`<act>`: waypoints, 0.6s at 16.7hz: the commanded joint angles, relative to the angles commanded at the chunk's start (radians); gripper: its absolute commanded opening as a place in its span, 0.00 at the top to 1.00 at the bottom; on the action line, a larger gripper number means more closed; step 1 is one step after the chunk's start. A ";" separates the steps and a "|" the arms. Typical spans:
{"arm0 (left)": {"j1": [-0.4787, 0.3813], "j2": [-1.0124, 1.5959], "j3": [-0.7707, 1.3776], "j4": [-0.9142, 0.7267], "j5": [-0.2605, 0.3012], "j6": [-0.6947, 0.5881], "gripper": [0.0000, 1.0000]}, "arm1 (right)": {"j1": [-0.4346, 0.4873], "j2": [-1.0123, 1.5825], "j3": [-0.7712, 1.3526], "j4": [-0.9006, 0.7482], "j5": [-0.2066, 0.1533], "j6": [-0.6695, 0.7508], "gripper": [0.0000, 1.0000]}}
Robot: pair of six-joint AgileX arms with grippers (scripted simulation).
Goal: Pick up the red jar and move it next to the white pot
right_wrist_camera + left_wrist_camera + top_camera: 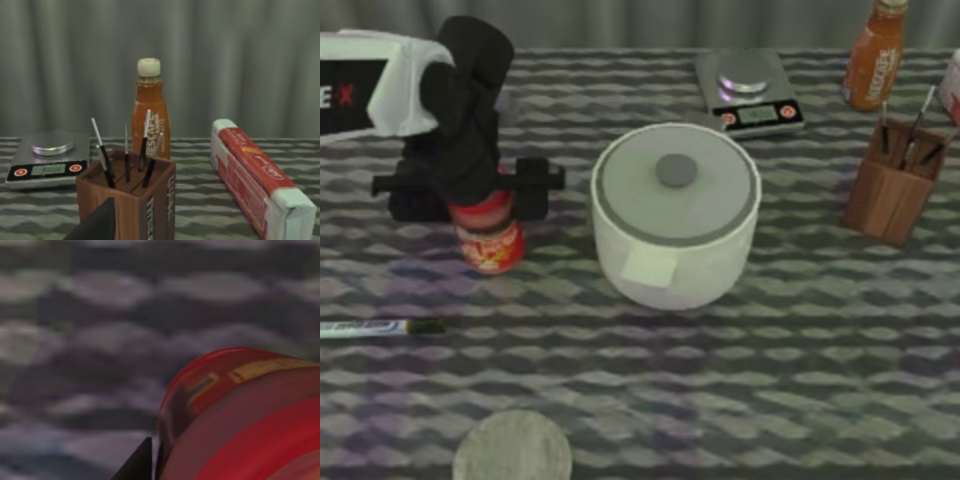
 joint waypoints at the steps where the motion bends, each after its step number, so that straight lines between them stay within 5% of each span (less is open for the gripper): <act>1: 0.000 0.000 0.000 0.000 0.000 0.000 0.32 | 0.000 0.000 0.000 0.000 0.000 0.000 0.00; 5: 0.000 0.000 0.000 0.000 0.000 0.000 0.02 | 0.000 0.000 0.000 0.000 0.000 0.000 0.00; 10: 0.000 0.000 0.000 0.000 0.000 0.000 0.00 | 0.000 0.000 0.000 0.000 0.000 0.000 0.00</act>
